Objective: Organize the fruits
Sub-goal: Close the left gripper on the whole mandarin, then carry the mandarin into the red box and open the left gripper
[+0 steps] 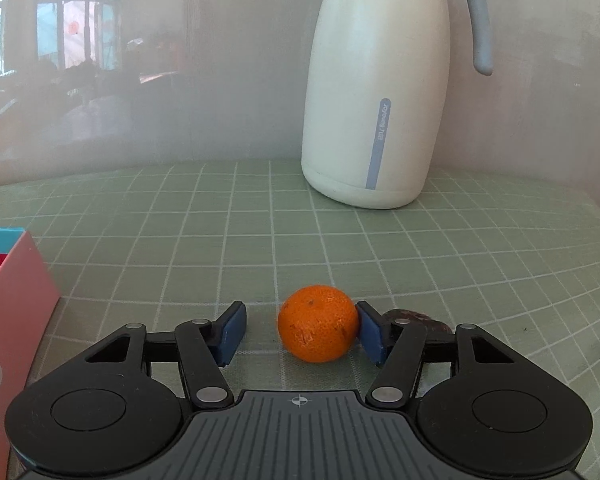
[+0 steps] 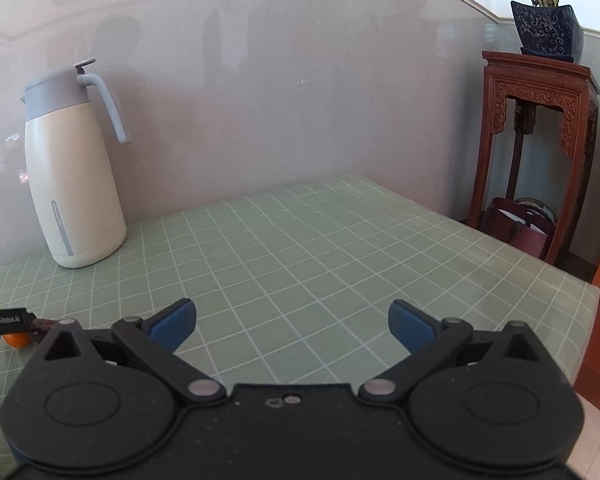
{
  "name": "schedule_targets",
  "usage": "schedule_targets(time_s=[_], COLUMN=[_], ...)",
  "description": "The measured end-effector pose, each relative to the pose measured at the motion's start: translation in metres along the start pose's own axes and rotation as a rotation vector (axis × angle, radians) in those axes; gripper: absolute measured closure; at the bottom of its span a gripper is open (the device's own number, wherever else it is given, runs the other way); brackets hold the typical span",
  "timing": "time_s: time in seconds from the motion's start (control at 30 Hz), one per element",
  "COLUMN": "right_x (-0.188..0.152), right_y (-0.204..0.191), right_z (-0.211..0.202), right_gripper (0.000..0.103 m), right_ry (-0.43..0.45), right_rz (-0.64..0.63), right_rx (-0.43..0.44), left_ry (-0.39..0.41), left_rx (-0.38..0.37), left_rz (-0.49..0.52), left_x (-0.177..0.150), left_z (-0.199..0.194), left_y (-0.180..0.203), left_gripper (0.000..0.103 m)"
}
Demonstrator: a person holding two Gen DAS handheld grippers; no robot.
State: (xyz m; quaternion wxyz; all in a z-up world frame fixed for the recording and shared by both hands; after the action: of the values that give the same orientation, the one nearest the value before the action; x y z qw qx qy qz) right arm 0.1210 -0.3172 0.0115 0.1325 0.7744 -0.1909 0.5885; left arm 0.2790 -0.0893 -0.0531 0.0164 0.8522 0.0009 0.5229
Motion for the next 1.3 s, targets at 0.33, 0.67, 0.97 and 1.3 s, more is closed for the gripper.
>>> schedule_targets(time_s=[0.33, 0.67, 0.97, 1.3], right_x=[0.000, 0.000, 0.001, 0.001], right_y=[-0.005, -0.008, -0.017, -0.039], right_z=[-0.001, -0.003, -0.006, -0.012], right_gripper=[0.000, 0.000, 0.000, 0.000], right_ry=[0.006, 0.008, 0.011, 0.020], right_rz=[-0.006, -0.011, -0.022, -0.057], right_rx=[0.022, 0.037, 0.059, 0.101], left_ry=[0.044, 0.101, 0.153, 0.223], left_rx=[-0.003, 0.020, 0.029, 0.079], left_rz=[0.054, 0.037, 0.049, 0.028], left_x=[-0.007, -0.008, -0.008, 0.007], left_z=[-0.010, -0.034, -0.068, -0.120], left_y=[0.003, -0.018, -0.038, -0.088], left_gripper=[0.063, 0.063, 0.063, 0.063])
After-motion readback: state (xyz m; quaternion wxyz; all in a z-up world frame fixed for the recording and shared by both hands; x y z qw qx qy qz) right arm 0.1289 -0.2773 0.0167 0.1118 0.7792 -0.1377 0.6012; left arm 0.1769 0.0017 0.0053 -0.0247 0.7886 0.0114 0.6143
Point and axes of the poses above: each gripper's, at about its wrist camera, not at the fingertips, and z roughly the way its jaws point, y to its right, x to its top, the point moved 4 cm from there along z, roughly the way its jaws point, and after that the axes turned 11 degrees about y, right-handed, at the moved point
